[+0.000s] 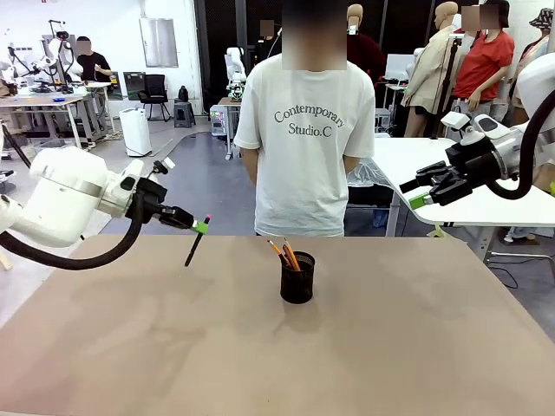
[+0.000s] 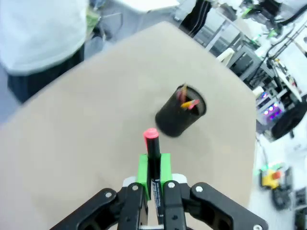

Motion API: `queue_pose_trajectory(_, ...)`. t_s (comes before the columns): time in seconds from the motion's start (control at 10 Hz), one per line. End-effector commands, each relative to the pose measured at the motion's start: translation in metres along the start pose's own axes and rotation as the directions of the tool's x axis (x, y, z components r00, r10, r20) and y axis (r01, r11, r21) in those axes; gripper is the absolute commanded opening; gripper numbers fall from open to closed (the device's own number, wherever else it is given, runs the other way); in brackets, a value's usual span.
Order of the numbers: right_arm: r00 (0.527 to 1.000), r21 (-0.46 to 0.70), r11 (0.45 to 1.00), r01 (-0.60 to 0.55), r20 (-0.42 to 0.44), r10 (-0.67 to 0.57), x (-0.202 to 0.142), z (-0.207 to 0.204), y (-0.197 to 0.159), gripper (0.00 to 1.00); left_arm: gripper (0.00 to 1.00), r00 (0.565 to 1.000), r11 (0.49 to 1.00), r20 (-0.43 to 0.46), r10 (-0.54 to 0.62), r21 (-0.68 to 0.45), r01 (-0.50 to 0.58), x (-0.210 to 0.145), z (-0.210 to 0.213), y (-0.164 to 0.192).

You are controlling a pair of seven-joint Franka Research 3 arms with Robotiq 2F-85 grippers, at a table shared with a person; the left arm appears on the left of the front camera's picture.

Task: Place the pens into the pen holder.
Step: Pick up a writing instrument from the table and place it into the Pen holder.

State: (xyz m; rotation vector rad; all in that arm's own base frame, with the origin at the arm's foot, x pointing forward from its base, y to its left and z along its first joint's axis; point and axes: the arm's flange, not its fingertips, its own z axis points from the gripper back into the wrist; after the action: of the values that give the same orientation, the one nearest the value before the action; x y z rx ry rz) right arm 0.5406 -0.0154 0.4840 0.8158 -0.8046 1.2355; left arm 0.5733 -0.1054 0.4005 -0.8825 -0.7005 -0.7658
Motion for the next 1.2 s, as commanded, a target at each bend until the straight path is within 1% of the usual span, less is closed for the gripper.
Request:
queue_pose_trajectory(0.0, 1.000, 0.001, 1.000, -0.002, 0.003, 0.002, 0.001, 0.001, 0.001, 1.00, 0.00, 0.959, 0.955, 0.129, -0.251, -0.130, 0.267, -0.022, 0.011, -0.019)
queue_pose_trajectory(0.1, 1.000, 0.001, 1.000, -0.002, 0.003, 0.002, 0.001, 0.001, 0.001, 1.00, 0.00, 0.948, 0.952, 0.198, -0.249, -0.132, 0.277, -0.019, 0.016, -0.023)
queue_pose_trajectory(0.2, 1.000, 0.001, 1.000, -0.002, 0.003, 0.002, 0.001, 0.001, 0.001, 1.00, 0.00, 0.959, 0.960, 0.172, -0.224, -0.129, 0.247, -0.019, 0.018, -0.023)
queue_pose_trajectory(0.3, 1.000, 0.001, 1.000, -0.002, 0.003, 0.002, 0.001, 0.001, 0.001, 1.00, 0.00, 0.965, 0.969, 0.133, -0.227, -0.069, 0.237, 0.000, 0.011, -0.016)
queue_pose_trajectory(0.6, 1.000, 0.001, 1.000, -0.002, 0.003, 0.002, 0.001, 0.001, 0.001, 1.00, 0.00, 0.965, 0.969, 0.133, -0.227, -0.069, 0.237, 0.000, 0.011, -0.016)
queue_pose_trajectory(0.7, 1.000, 0.001, 1.000, -0.002, 0.003, 0.002, 0.001, 0.001, 0.001, 1.00, 0.00, 0.959, 0.964, 0.147, -0.243, -0.078, 0.256, -0.005, 0.012, -0.018)
queue_pose_trajectory(0.8, 1.000, 0.001, 1.000, -0.002, 0.003, 0.002, 0.001, 0.001, 0.001, 1.00, 0.00, 0.928, 0.940, 0.276, -0.250, -0.162, 0.301, -0.008, 0.001, -0.019)
queue_pose_trajectory(0.9, 1.000, 0.001, 1.000, -0.002, 0.003, 0.002, 0.001, 0.001, 0.001, 1.00, 0.00, 0.899, 0.923, 0.359, -0.249, -0.194, 0.333, -0.006, -0.008, -0.018)
queue_pose_trajectory(1.0, 1.000, 0.001, 1.000, -0.002, 0.003, 0.002, 0.001, 0.001, 0.001, 1.00, 0.00, 0.872, 0.915, 0.440, -0.212, -0.223, 0.335, -0.001, -0.016, -0.022)
queue_pose_trajectory(1.1, 1.000, 0.001, 1.000, -0.002, 0.003, 0.002, 0.001, 0.001, 0.001, 1.00, 0.00, 0.839, 0.896, 0.505, -0.202, -0.251, 0.367, 0.004, -0.027, -0.029)
